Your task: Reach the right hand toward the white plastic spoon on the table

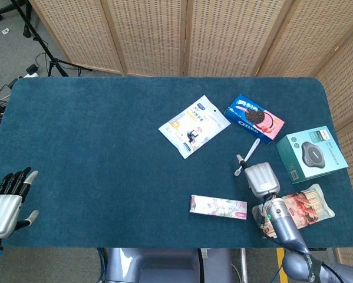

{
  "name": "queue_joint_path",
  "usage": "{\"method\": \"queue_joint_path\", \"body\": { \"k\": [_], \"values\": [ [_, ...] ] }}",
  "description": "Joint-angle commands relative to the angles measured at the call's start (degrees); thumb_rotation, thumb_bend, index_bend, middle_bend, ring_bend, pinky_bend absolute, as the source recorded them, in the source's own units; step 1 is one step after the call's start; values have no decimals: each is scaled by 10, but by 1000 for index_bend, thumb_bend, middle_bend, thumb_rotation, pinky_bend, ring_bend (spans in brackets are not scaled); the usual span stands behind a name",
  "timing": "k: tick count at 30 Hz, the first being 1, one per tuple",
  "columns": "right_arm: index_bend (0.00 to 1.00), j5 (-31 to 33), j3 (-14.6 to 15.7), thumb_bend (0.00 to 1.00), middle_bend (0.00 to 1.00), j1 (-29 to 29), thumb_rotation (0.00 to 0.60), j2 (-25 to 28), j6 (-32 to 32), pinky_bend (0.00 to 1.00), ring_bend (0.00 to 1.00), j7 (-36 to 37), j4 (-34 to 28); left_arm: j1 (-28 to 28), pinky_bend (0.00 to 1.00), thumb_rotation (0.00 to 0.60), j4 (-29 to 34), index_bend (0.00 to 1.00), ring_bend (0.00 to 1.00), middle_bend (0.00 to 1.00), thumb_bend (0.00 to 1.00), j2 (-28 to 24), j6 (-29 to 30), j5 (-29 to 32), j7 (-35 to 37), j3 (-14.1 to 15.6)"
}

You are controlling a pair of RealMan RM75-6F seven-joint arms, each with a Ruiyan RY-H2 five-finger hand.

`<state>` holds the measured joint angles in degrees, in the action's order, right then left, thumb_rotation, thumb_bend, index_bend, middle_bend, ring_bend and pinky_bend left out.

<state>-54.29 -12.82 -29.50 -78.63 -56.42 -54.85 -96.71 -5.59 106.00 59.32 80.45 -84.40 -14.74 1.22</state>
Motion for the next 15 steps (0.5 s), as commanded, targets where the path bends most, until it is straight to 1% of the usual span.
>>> {"method": "queue_joint_path", "body": {
  "k": [1, 3, 8, 11, 15],
  "values": [
    [0, 103, -3, 930, 690, -62, 600, -21, 23, 837, 842, -63, 26, -1, 51, 600, -1, 0, 0, 0, 253, 0, -2, 3, 1, -1],
    [0, 137, 2, 930, 690, -77, 600, -26, 23, 837, 842, -72, 38, -1, 51, 600, -1, 0, 0, 0, 253, 0, -3, 5, 1, -2],
    [0, 198, 23, 930, 690, -103, 600, -31, 20, 837, 842, -82, 63, -2, 52, 600, -1, 0, 0, 0, 253, -2, -4, 7, 4, -3],
    [0, 219, 34, 930, 690, -110, 600, -27, 16, 837, 842, -82, 69, -2, 52, 600, -1, 0, 0, 0, 253, -2, -4, 6, 5, -2],
    [0, 230, 47, 930, 690, -116, 600, -16, 9, 837, 843, -71, 67, -2, 52, 600, 0, 0, 0, 0, 253, 0, -6, 5, 2, -1]
  ]
}}
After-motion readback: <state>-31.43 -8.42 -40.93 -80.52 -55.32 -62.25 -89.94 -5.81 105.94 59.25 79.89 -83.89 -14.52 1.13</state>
